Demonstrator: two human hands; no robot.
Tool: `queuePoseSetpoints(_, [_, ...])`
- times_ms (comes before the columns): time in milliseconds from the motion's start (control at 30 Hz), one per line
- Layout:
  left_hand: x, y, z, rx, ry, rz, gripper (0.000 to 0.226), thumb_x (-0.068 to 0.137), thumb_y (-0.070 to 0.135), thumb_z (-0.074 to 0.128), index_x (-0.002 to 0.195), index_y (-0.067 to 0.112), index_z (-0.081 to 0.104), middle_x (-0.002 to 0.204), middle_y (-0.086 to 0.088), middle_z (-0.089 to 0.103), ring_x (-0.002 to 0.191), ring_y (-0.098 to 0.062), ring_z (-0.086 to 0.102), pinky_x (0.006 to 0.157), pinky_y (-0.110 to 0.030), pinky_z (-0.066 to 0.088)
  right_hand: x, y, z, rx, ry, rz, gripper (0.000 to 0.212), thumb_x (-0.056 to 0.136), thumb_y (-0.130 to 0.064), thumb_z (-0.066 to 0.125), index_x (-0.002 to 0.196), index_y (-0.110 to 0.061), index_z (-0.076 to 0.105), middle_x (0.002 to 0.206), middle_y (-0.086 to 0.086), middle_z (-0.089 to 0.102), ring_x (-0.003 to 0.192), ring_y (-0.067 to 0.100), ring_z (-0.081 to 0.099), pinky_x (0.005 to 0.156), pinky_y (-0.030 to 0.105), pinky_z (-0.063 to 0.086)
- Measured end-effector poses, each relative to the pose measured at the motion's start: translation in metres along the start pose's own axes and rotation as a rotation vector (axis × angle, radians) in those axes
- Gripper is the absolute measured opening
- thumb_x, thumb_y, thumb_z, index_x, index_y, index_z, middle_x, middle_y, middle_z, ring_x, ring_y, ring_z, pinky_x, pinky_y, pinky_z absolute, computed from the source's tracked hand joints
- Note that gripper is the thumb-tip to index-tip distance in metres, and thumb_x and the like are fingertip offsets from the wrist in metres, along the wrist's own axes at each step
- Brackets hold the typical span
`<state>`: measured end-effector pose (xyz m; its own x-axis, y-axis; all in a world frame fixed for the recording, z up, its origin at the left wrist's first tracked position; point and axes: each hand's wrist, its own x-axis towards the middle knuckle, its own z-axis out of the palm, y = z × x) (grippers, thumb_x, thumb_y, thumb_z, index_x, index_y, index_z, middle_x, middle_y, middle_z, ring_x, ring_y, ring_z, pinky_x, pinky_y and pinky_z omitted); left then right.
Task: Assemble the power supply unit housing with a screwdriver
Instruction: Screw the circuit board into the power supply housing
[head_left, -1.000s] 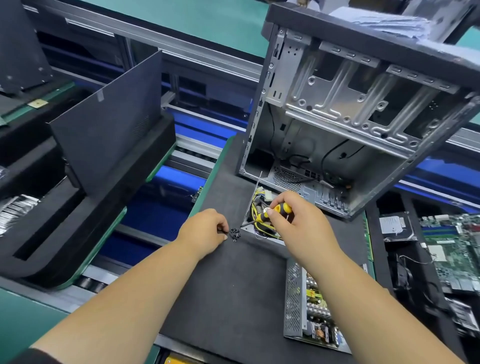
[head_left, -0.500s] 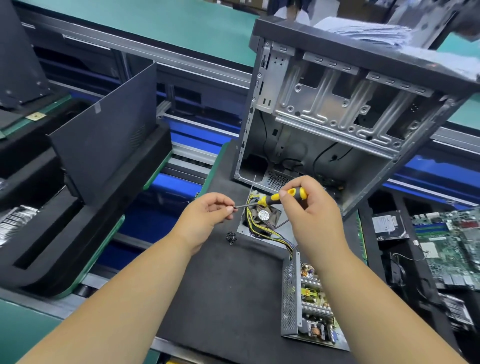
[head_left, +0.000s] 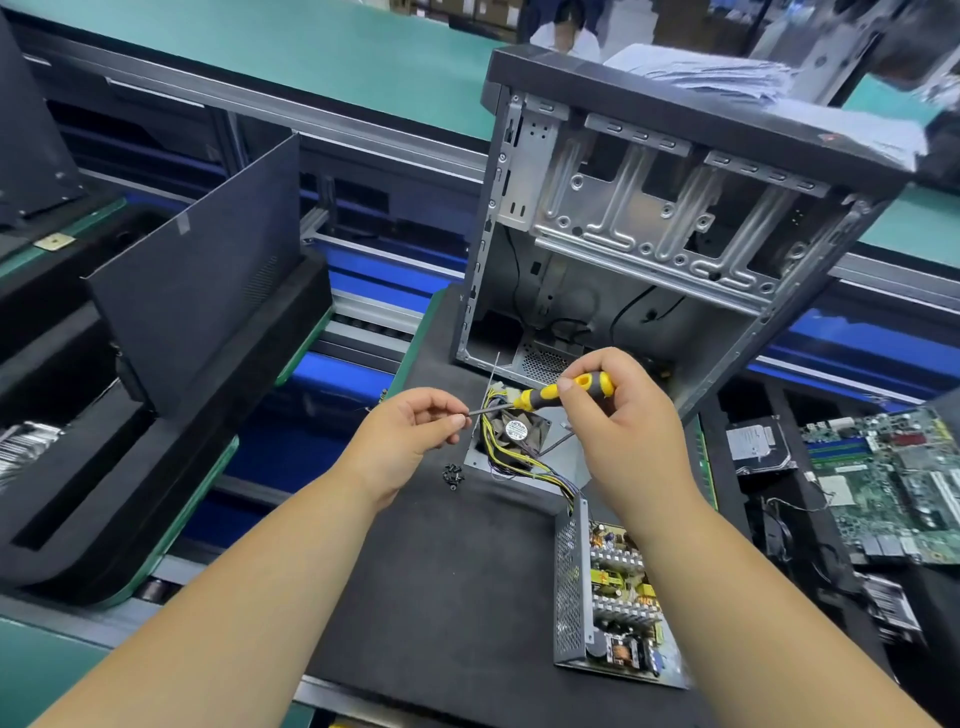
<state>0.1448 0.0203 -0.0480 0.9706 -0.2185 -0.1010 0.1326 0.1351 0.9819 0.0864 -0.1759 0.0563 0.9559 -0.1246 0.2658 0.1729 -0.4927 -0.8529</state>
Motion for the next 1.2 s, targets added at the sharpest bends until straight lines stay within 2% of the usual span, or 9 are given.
queuePoseSetpoints(100, [0.0,0.0,0.003,0.011,-0.02,-0.022,0.022,0.087,0.001,0.066,0.084,0.02,0.076,0.083,-0.005,0.073,0.069,-0.01,0.062,0.071,-0.021,0.052,-0.003,0.001,-0.004,-0.035,0.004,-0.001,0.014,0.092,-0.015,0.058,0.084,-0.027,0.057,0.062,-0.022,0.056,0.051,-0.002,0.048,0.046,0.006,0.035])
queuePoseSetpoints(267, [-0.005,0.006,0.013,0.004,-0.08,-0.005,0.021,0.087,-0.001,0.066,0.084,0.018,0.075,0.081,-0.01,0.071,0.067,-0.01,0.062,0.071,-0.02,0.053,-0.01,0.003,-0.018,-0.095,0.042,0.022,0.013,0.087,-0.017,0.056,0.087,-0.03,0.057,0.065,-0.015,0.05,0.054,0.002,0.04,0.049,0.012,0.034])
queuePoseSetpoints(467, [-0.022,0.021,0.038,0.027,-0.079,0.061,0.016,0.089,-0.003,0.062,0.09,0.011,0.069,0.077,0.001,0.07,0.072,-0.011,0.062,0.077,-0.021,0.053,-0.026,0.006,-0.04,-0.005,0.129,0.069,0.016,0.089,-0.016,0.057,0.083,-0.03,0.06,0.07,-0.005,0.059,0.061,0.005,0.054,0.056,0.022,0.042])
queuePoseSetpoints(567, [-0.037,0.028,0.057,0.046,-0.089,0.101,0.014,0.09,-0.003,0.061,0.092,0.01,0.069,0.079,0.001,0.069,0.075,-0.008,0.062,0.075,-0.017,0.052,-0.038,0.006,-0.059,0.055,0.156,0.097,0.008,0.083,-0.024,0.055,0.081,-0.03,0.061,0.075,0.009,0.059,0.063,0.016,0.051,0.06,0.035,0.043])
queuePoseSetpoints(700, [-0.06,0.036,0.09,0.073,-0.094,0.135,0.016,0.091,-0.003,0.06,0.091,0.011,0.068,0.074,0.008,0.07,0.071,-0.002,0.063,0.071,-0.012,0.05,-0.058,0.011,-0.092,0.114,0.181,0.107,0.006,0.081,-0.029,0.055,0.08,-0.031,0.061,0.077,0.013,0.059,0.065,0.021,0.051,0.063,0.04,0.044])
queuePoseSetpoints(767, [-0.071,0.036,0.107,0.086,-0.103,0.143,0.018,0.091,-0.004,0.059,0.091,0.012,0.068,0.074,0.008,0.071,0.071,-0.002,0.064,0.071,-0.012,0.051,-0.071,0.015,-0.11,0.145,0.185,0.117,0.007,0.082,-0.028,0.055,0.08,-0.031,0.061,0.072,0.012,0.057,0.064,0.02,0.052,0.061,0.04,0.044])
queuePoseSetpoints(900, [-0.093,0.03,0.134,0.109,-0.137,0.16,0.021,0.09,-0.006,0.059,0.091,0.013,0.068,0.079,0.008,0.072,0.077,-0.003,0.065,0.074,-0.013,0.051,-0.095,0.028,-0.137,0.177,0.195,0.14,0.007,0.082,-0.028,0.054,0.08,-0.029,0.061,0.064,-0.005,0.058,0.061,0.01,0.055,0.06,0.035,0.046])
queuePoseSetpoints(1100, [-0.119,0.019,0.156,0.152,-0.171,0.164,0.022,0.089,-0.005,0.061,0.092,0.015,0.069,0.085,0.006,0.07,0.084,-0.007,0.064,0.085,-0.021,0.052,-0.127,0.041,-0.161,0.209,0.185,0.152,0.008,0.081,-0.03,0.054,0.079,-0.032,0.061,0.064,-0.009,0.058,0.062,0.013,0.054,0.06,0.038,0.046])
queuePoseSetpoints(1200, [-0.126,0.017,0.163,0.151,-0.193,0.159,0.023,0.088,-0.004,0.064,0.092,0.017,0.071,0.085,0.006,0.07,0.082,-0.006,0.063,0.081,-0.018,0.052,-0.137,0.043,-0.165,0.206,0.174,0.159,0.008,0.081,-0.03,0.054,0.079,-0.031,0.061,0.063,-0.008,0.058,0.06,0.011,0.054,0.059,0.035,0.046])
